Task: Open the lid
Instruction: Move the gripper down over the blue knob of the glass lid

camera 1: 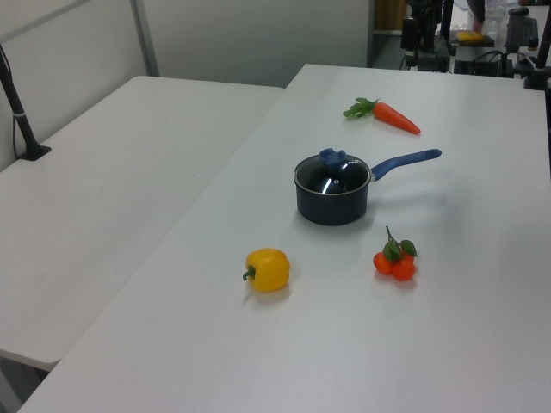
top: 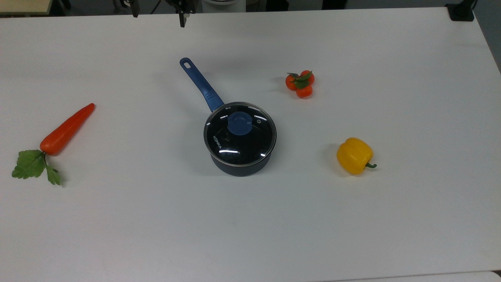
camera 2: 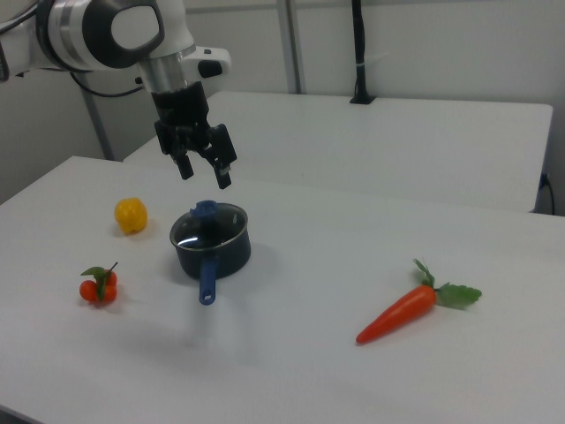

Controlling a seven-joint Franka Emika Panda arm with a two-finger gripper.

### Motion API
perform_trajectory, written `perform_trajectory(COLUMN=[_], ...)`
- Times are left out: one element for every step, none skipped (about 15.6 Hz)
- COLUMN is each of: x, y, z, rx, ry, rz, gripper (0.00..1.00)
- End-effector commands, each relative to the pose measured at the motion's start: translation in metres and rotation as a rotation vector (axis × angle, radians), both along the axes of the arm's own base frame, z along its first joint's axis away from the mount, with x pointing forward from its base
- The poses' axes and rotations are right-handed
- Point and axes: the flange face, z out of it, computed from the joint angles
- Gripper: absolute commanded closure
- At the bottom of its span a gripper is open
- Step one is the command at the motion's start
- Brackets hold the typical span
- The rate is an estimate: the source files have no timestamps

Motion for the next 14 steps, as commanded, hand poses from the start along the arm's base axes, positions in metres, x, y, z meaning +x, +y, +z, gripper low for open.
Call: perform_trajectory(x=[-0.009, -0.009, -0.009, -0.008, -0.007, -0.004, 0.000, 0.005, 0.010, 0.016, 0.022, 0.029, 0.034, 0.040], y=[-0.002, -0.002, -0.001, 0.000, 0.004, 0.007, 0.010, 0.016, 0.022, 0.032, 0.041, 0.051, 0.062, 0.070], z=[0.004, 0.005, 0.005, 0.004, 0.004, 0.001, 0.001, -0.002, -0.004, -0.009, -0.015, -0.023, -0.028, -0.035], rx=[0.005, 0.005, 0.005, 0.005, 0.005, 0.005, 0.006, 0.006, 0.012, 0.024, 0.030, 0.037, 0.042, 0.050], ry=[0.011, 0.008, 0.008, 0.005, 0.000, -0.004, -0.020, -0.038, -0.063, -0.083, -0.096, -0.105, -0.120, -0.134], rz=[0.010, 0.010, 0.012, 0.015, 0.022, 0.027, 0.035, 0.041, 0.050, 0.068, 0.085, 0.101, 0.118, 0.132], gripper=[0.00, 0.00, 0.00, 0.00, 0.00, 0.00, 0.00, 0.00, 0.00, 0.00, 0.00, 0.00, 0.00, 0.00])
